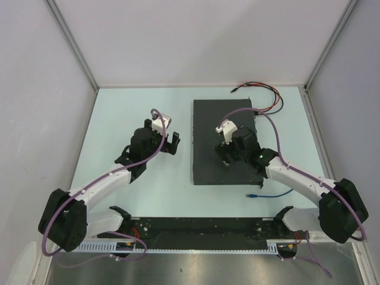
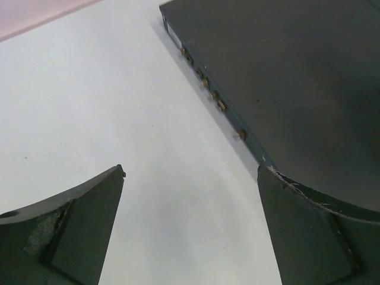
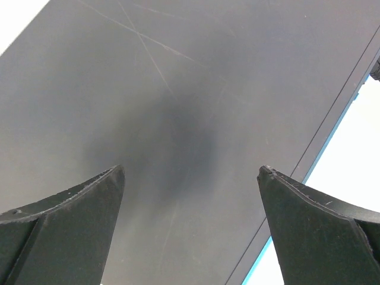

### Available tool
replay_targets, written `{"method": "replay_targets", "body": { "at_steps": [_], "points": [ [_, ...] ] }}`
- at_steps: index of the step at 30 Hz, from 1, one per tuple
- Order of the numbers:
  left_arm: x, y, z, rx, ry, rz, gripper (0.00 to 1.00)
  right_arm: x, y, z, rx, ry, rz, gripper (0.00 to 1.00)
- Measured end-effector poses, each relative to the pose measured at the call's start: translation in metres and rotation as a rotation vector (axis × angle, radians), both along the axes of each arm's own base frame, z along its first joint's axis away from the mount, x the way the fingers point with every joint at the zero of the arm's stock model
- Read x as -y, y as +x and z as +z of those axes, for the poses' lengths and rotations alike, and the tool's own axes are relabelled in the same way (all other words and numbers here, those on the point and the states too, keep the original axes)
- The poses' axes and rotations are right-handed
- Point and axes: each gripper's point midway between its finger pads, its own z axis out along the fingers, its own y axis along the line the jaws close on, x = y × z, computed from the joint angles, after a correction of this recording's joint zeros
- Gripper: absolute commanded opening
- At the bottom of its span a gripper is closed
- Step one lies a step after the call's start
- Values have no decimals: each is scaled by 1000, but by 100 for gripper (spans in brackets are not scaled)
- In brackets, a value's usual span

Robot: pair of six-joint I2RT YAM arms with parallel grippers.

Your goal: Pull the plug from the switch port

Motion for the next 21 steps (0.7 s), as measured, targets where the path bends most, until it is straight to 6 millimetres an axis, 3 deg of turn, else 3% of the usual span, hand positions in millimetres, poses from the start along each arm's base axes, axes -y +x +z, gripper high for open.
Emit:
{"method": "replay_targets", "body": {
  "at_steps": [4, 7, 10, 12, 14, 16, 18, 21],
  "points": [
    [3, 0, -2, -39, 39, -27, 99, 0, 8, -3, -20, -23, 7, 100],
    [11, 6, 15, -54, 37, -48, 100, -5, 29, 7, -66, 16, 15, 100],
    [26, 27, 68, -14, -7, -58, 99, 6, 67, 28, -102, 134, -61, 100],
    [36, 38, 108, 39, -48, -69, 100, 35, 104, 44, -101, 230, -181, 100],
    [41, 44, 130, 72, -67, -77, 100, 65, 123, 51, -105, 290, -275, 100],
    [48, 45, 132, 63, -68, -101, 99, 96, 131, 47, -124, 321, -359, 100],
    [57, 41, 118, 21, -55, -138, 100, 116, 129, 38, -160, 319, -405, 100],
    [65, 37, 91, -57, -22, -165, 100, 126, 119, 25, -208, 287, -421, 100]
  ]
}}
